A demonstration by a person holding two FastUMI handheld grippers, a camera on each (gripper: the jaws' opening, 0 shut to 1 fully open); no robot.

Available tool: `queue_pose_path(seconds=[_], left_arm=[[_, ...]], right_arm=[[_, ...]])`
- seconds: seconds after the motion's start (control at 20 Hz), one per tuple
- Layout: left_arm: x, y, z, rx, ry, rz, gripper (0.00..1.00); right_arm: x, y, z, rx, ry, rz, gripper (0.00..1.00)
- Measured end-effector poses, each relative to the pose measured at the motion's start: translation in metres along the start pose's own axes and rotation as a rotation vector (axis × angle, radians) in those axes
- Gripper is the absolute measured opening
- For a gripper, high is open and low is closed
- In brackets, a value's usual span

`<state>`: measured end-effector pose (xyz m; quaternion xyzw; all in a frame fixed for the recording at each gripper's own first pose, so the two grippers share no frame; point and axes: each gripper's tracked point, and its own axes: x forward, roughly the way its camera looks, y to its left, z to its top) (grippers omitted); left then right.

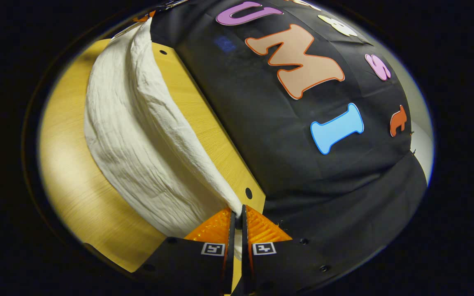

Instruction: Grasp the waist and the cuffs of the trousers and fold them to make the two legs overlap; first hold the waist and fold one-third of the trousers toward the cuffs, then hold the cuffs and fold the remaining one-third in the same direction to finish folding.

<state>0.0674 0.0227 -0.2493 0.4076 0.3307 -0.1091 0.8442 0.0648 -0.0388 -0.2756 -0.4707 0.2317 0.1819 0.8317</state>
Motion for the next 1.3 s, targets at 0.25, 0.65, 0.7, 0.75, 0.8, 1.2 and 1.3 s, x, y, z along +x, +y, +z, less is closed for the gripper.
queue_pose_path(seconds=[0.25, 0.65, 0.7, 0.75, 0.8, 1.2, 1.3], left_arm=[[0.043, -0.002, 0.027, -0.053, -0.039, -0.006, 0.0], [0.11, -0.029, 0.043, -0.084, -0.085, -0.014, 0.0], [0.116, -0.033, 0.04, -0.093, -0.08, -0.018, 0.0], [0.123, -0.037, 0.038, -0.104, -0.077, -0.016, 0.0], [0.126, -0.04, 0.037, -0.119, -0.082, -0.014, 0.0], [0.106, -0.039, 0.066, -0.339, -0.255, -0.06, 0.95], [0.099, -0.041, 0.068, -0.404, -0.264, -0.087, 0.96]], right_arm=[[0.042, 0.005, 0.006, 0.065, 0.046, -0.026, 0.11], [0.107, 0.037, 0.006, 0.145, 0.134, -0.033, 0.13], [0.113, 0.041, 0.004, 0.149, 0.148, -0.035, 0.13], [0.118, 0.043, 0.003, 0.16, 0.157, -0.034, 0.08], [0.119, 0.047, 0.004, 0.184, 0.163, -0.025, 0.13], [0.084, 0.04, 0.023, 0.425, 0.134, -0.083, 1.0], [0.07, 0.035, 0.015, 0.523, 0.156, -0.095, 0.98]])
